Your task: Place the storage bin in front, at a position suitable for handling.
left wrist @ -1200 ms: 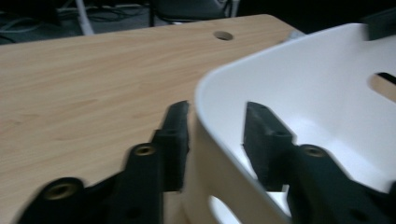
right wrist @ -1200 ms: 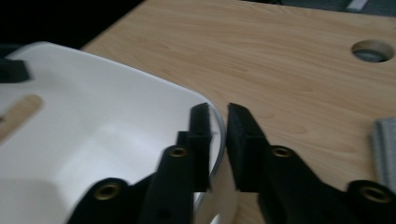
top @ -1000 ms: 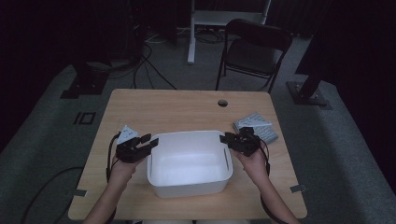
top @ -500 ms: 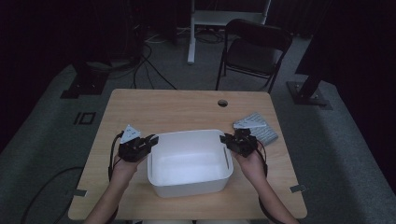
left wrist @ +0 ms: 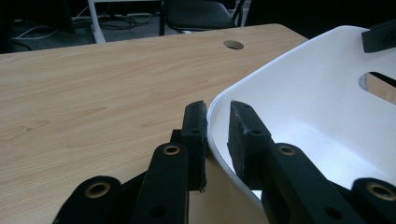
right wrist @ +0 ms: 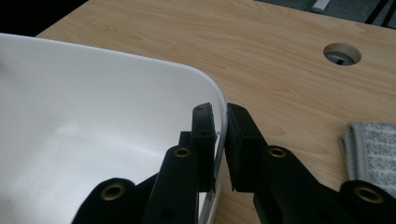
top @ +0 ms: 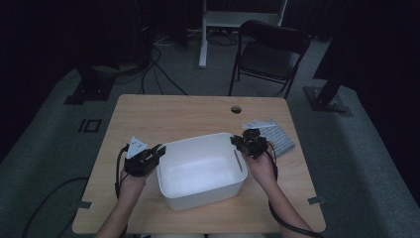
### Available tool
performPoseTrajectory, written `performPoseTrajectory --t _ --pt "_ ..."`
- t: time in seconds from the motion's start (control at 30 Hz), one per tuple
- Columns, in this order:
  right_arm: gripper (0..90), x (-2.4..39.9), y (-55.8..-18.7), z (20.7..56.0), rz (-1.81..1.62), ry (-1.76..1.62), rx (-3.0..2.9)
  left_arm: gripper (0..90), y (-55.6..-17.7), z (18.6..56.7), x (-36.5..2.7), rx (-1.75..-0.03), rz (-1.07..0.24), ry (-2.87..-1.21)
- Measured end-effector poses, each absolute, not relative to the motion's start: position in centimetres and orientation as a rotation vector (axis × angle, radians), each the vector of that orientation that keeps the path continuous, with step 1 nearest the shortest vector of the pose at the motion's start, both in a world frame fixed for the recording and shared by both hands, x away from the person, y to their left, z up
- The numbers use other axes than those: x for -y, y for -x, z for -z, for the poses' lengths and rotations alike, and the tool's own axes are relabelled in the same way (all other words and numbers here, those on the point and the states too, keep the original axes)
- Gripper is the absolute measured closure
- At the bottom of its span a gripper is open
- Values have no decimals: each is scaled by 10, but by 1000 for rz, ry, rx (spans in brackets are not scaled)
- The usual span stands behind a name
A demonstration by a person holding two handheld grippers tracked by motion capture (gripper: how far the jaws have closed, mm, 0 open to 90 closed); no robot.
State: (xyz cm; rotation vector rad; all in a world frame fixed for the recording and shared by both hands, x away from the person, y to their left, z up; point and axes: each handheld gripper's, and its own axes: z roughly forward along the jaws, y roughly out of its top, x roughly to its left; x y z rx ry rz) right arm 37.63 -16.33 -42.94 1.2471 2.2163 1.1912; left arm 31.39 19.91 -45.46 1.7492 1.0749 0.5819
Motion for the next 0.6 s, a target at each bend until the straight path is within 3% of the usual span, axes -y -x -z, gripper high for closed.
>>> performPoseTrajectory --t 0.6 --pt "790 171 -368 432 -1260 -1268 -2221 801 -324 453 -198 -1062 -573 -1768"
